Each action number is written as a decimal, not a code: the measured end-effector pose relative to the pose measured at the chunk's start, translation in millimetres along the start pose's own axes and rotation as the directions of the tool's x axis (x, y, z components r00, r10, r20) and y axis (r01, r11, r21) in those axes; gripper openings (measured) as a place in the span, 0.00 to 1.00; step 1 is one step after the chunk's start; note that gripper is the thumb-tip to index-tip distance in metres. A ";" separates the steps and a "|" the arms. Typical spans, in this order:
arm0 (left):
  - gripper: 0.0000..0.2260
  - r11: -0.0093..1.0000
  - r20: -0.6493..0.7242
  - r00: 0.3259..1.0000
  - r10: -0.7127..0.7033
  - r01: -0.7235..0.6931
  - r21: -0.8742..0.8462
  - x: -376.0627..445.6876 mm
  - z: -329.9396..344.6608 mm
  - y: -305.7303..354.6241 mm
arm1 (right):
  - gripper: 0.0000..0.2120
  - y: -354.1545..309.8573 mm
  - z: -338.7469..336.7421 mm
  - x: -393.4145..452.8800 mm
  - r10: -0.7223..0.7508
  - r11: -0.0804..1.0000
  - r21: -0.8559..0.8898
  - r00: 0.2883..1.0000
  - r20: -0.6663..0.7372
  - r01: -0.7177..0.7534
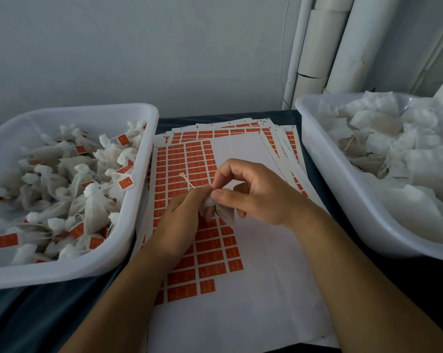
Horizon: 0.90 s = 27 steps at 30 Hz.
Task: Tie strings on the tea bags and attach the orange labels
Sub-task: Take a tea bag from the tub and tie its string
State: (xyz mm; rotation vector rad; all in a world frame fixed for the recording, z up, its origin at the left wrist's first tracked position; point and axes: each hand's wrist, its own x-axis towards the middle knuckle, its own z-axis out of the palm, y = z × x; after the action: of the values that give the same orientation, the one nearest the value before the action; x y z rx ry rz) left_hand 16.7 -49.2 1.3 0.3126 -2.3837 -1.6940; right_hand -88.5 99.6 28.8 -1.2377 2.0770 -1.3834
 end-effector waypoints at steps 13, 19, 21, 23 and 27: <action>0.22 0.986 -0.086 0.986 -0.142 0.133 -0.097 5.8 -5.5 -7.2 | 0.08 0.6 5.3 -1.2 -0.116 0.987 -0.116 0.993 0.000 0.115; 0.26 0.970 -0.092 0.977 -0.192 0.175 -0.169 6.9 -6.9 -8.2 | 0.10 1.5 5.6 -0.9 -0.143 0.966 -0.222 0.989 -0.035 0.131; 0.26 0.969 -0.087 0.975 -0.204 0.189 -0.159 7.6 -6.9 -9.2 | 0.11 1.2 5.8 -1.0 -0.138 0.963 -0.237 0.990 -0.034 0.127; 0.25 0.965 -0.084 0.972 -0.219 0.203 -0.165 7.9 -6.6 -10.7 | 0.14 1.0 5.3 -1.3 -0.120 0.963 -0.245 0.992 -0.029 0.109; 0.24 0.967 -0.134 0.964 -0.230 0.211 -0.145 6.4 -3.2 -8.6 | 0.15 1.9 5.6 -1.8 -0.102 0.949 -0.303 0.994 -0.030 0.088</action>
State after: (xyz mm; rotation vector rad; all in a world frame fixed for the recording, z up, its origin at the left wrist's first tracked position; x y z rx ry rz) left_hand 12.0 -56.7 -5.5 0.6814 -2.1871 -1.8372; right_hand -84.5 98.2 24.2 -1.4538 2.3547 -1.1724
